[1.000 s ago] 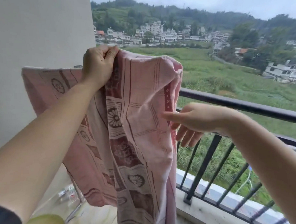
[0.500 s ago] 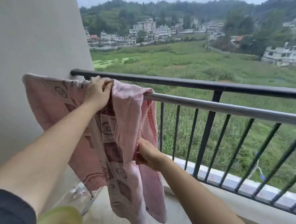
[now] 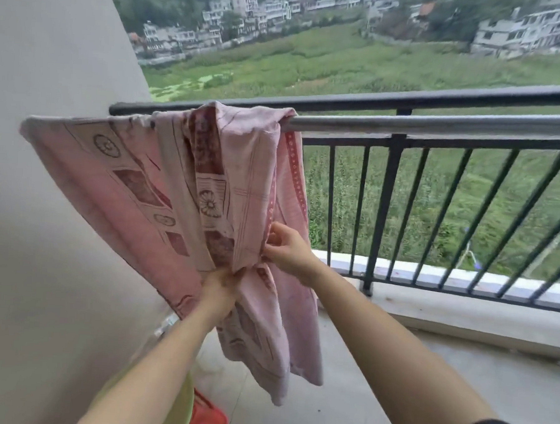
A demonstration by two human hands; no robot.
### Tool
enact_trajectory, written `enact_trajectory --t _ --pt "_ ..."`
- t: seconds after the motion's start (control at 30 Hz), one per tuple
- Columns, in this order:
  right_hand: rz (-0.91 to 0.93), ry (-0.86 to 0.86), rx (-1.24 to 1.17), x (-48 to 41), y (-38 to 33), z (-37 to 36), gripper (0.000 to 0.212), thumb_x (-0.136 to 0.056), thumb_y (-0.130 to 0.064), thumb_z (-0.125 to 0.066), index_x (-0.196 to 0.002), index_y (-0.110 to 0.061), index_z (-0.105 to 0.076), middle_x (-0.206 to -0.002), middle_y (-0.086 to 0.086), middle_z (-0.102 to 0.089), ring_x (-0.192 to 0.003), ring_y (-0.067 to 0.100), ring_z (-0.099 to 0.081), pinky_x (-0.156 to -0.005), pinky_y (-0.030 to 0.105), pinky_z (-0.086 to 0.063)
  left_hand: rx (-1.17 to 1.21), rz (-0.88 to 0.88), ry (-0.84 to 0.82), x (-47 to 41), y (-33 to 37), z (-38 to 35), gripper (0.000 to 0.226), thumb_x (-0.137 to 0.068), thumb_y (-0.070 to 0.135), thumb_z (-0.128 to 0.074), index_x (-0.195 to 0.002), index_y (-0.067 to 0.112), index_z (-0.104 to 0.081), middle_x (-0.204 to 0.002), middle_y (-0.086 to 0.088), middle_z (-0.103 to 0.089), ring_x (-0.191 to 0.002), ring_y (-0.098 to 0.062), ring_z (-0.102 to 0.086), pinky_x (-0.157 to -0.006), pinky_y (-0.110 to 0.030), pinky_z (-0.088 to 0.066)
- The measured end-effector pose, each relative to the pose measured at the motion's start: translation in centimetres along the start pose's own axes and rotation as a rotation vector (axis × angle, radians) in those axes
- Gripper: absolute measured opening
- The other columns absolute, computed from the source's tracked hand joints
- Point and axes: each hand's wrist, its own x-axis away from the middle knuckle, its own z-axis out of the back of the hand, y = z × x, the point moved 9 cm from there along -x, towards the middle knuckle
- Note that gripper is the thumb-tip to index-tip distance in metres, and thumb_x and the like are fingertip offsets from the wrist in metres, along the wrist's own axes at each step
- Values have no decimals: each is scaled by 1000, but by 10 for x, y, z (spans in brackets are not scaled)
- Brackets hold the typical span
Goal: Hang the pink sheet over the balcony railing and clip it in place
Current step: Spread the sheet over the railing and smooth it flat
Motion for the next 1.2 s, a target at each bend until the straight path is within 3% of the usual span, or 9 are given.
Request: enact_trajectory --t 0.2,0.4,0.53,0.67,0.77,0.87,1.03,1.13,1.2 --pt "-280 243 94 2 66 -5 43 -93 -9 -51 -136 -12 -54 -103 10 -66 -81 18 -66 -69 26 -50 189 20 269 -20 -52 112 14 -94 22 -56 -89 14 -67 -81 -2 -64 -80 -22 -59 -70 -35 -44" --pt "-364 213 301 -11 112 -103 59 -95 -10 -51 -151 -11 -35 -158 9 -29 -146 22 -26 -115 29 -30 282 -126 57 -33 -47 165 20 -100 23 -54 -93 20 -73 -82 0 -66 -75 -12 -54 -70 -32 -45" --pt "-409 65 58 -1 123 -179 21 -96 -15 -51 -106 -9 -68 -108 2 -70 -101 11 -62 -95 21 -44 415 -176 40 -39 -40 189 21 -99 25 -55 -90 25 -75 -82 -4 -62 -77 -17 -50 -73 -35 -43" --pt "-521 31 -348 15 124 -206 16 -98 -16 -48 -109 -6 -55 -59 4 -44 -59 31 -61 -77 44 -59 453 -234 76 -48 -22 215 22 -98 26 -58 -86 30 -75 -84 -2 -59 -80 -16 -49 -75 -32 -42" --pt "-520 158 -28 18 120 -182 65 -93 -10 -56 -150 -23 -27 -117 11 -53 -93 30 -65 -87 49 -58 532 -183 19 -46 -10 217 21 -98 24 -58 -85 21 -75 -82 -4 -64 -78 -16 -56 -75 -28 -46" --pt "-445 299 140 6 104 -152 112 -81 -18 -75 -157 -25 7 -162 5 -6 -147 29 -22 -116 46 -31 610 -151 -85 -35 -1 216 21 -99 19 -55 -94 11 -73 -82 -1 -74 -78 -13 -68 -78 -27 -56" --pt "-322 212 -202 -11 76 -162 27 -85 -24 -65 -109 -15 -68 -112 4 -73 -110 20 -65 -97 33 -49 529 -221 -89 -36 5 241 19 -97 24 -59 -96 13 -75 -91 -7 -74 -83 -17 -69 -81 -31 -56" --pt "-222 279 -251 -1 43 -145 44 -81 -30 -61 -113 -1 -68 -105 17 -72 -106 41 -65 -88 43 -51 389 -263 27 -50 3 258 16 -95 28 -63 -95 18 -76 -90 -3 -72 -81 -14 -63 -84 -35 -52" --pt "-140 255 -258 10 10 -132 63 -83 -51 -66 -134 -16 -57 -130 12 -64 -118 37 -60 -99 47 -50 297 -268 80 -58 0 260 14 -95 27 -63 -91 25 -76 -83 2 -69 -76 -11 -58 -77 -32 -50"
